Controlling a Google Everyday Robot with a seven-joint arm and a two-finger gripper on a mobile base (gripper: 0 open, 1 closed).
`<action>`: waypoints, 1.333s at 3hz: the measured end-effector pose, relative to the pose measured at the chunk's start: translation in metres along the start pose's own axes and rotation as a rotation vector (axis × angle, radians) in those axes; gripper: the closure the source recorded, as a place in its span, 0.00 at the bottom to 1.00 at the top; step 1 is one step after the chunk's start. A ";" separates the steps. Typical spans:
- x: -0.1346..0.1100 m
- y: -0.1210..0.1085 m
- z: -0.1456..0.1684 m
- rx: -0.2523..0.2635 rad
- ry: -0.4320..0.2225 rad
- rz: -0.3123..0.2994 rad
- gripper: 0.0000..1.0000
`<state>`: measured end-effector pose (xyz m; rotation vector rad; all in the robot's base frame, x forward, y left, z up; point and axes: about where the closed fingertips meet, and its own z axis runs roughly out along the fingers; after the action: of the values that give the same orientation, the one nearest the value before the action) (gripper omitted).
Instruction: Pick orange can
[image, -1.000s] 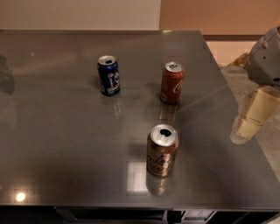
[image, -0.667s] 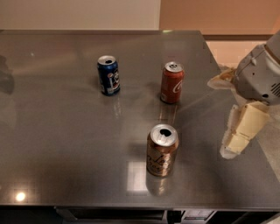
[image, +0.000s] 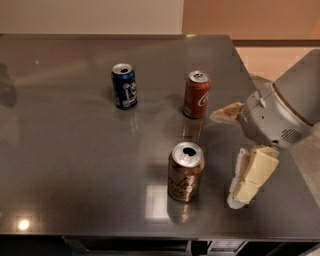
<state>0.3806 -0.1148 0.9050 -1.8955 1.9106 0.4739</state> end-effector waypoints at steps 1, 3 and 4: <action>-0.014 0.009 0.019 -0.031 -0.047 -0.032 0.00; -0.039 0.021 0.041 -0.082 -0.119 -0.069 0.00; -0.048 0.021 0.044 -0.091 -0.137 -0.088 0.17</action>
Offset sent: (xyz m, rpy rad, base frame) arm -0.0258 0.0626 -0.0235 0.1495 0.0625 0.1266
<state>0.3614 -0.0507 0.8905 -1.9408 1.7378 0.6561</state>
